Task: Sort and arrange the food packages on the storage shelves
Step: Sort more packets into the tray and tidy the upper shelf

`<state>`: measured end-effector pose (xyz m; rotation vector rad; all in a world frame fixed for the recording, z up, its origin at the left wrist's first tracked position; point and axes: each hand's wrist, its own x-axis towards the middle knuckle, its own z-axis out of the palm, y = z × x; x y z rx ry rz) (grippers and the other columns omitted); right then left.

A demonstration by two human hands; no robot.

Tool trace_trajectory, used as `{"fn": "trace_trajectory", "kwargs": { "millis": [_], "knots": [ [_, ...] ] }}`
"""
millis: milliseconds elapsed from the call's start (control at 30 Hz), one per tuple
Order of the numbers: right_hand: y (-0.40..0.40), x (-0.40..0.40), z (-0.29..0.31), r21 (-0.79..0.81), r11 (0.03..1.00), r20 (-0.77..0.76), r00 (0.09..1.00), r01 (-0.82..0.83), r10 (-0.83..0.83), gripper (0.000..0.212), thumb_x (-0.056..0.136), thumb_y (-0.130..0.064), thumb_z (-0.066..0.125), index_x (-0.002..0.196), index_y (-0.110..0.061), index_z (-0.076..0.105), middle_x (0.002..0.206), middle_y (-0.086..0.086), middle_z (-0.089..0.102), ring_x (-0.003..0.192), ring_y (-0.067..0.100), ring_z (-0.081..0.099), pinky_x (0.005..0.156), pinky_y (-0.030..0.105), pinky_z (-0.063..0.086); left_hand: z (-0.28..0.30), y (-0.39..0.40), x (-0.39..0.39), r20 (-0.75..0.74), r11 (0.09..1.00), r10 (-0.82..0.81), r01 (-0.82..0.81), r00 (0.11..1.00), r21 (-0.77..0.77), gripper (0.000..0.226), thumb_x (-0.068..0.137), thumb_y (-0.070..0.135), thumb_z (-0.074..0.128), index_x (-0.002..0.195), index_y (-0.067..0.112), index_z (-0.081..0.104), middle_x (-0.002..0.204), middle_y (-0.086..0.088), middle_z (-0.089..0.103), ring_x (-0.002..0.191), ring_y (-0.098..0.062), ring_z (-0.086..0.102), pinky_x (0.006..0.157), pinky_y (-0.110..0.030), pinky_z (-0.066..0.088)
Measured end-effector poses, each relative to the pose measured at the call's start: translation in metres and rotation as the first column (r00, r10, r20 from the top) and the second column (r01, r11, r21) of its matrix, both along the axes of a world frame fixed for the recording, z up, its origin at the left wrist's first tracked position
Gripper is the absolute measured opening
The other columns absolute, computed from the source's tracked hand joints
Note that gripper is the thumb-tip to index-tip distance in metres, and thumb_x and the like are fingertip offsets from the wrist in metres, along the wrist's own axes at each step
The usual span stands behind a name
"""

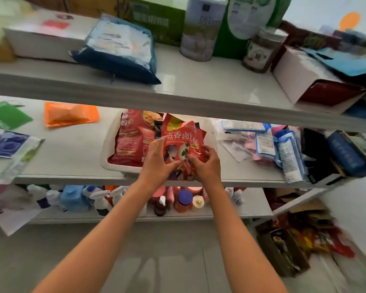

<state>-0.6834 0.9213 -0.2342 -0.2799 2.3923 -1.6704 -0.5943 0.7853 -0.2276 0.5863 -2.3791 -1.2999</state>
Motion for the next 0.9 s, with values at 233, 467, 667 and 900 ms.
{"fn": "trace_trajectory", "kwargs": {
  "millis": [233,467,667,900],
  "knots": [
    [-0.03,-0.035,-0.018,0.47,0.881,-0.35,0.927,0.051,0.133,0.043,0.102,-0.036,0.055,0.138,-0.015,0.059,0.143,0.01,0.054,0.13,0.027,0.048,0.109,0.042,0.043,-0.022,-0.028,-0.04,0.253,0.895,-0.077,0.178,0.964,-0.408,0.065,0.096,0.045,0.057,0.152,0.022,0.035,0.161,-0.01,0.028,0.152,-0.029,0.011,0.122,-0.042,0.014],
    [-0.039,-0.048,-0.017,0.708,0.702,-0.196,0.936,-0.072,0.293,0.054,0.107,-0.045,0.032,0.155,-0.021,0.037,0.16,0.005,0.037,0.146,0.028,0.034,0.12,0.044,0.029,-0.028,-0.031,-0.062,0.508,0.818,-0.062,0.335,0.859,-0.468,0.063,0.104,0.05,0.028,0.158,0.022,0.012,0.165,-0.01,0.015,0.153,-0.029,0.004,0.124,-0.044,0.009],
    [-0.026,-0.037,-0.004,0.775,0.62,-0.151,0.917,-0.122,0.369,0.059,0.108,-0.048,0.025,0.16,-0.023,0.02,0.168,0.006,0.019,0.154,0.026,0.017,0.125,0.046,0.016,-0.013,-0.02,-0.05,0.529,0.775,-0.039,0.36,0.848,-0.519,0.064,0.106,0.049,0.02,0.158,0.018,0.0,0.166,-0.01,0.001,0.153,-0.027,-0.002,0.124,-0.045,0.008],
    [0.024,-0.004,0.032,0.754,0.656,-0.347,0.822,-0.042,0.452,0.058,0.107,-0.042,0.039,0.159,-0.02,0.025,0.165,0.008,0.026,0.154,0.026,0.021,0.124,0.041,0.016,0.024,0.033,-0.019,0.344,0.674,-0.133,0.339,0.929,-0.656,0.061,0.106,0.036,0.034,0.158,0.013,0.01,0.166,-0.011,0.006,0.153,-0.026,0.002,0.125,-0.043,0.01]
  ]
}}
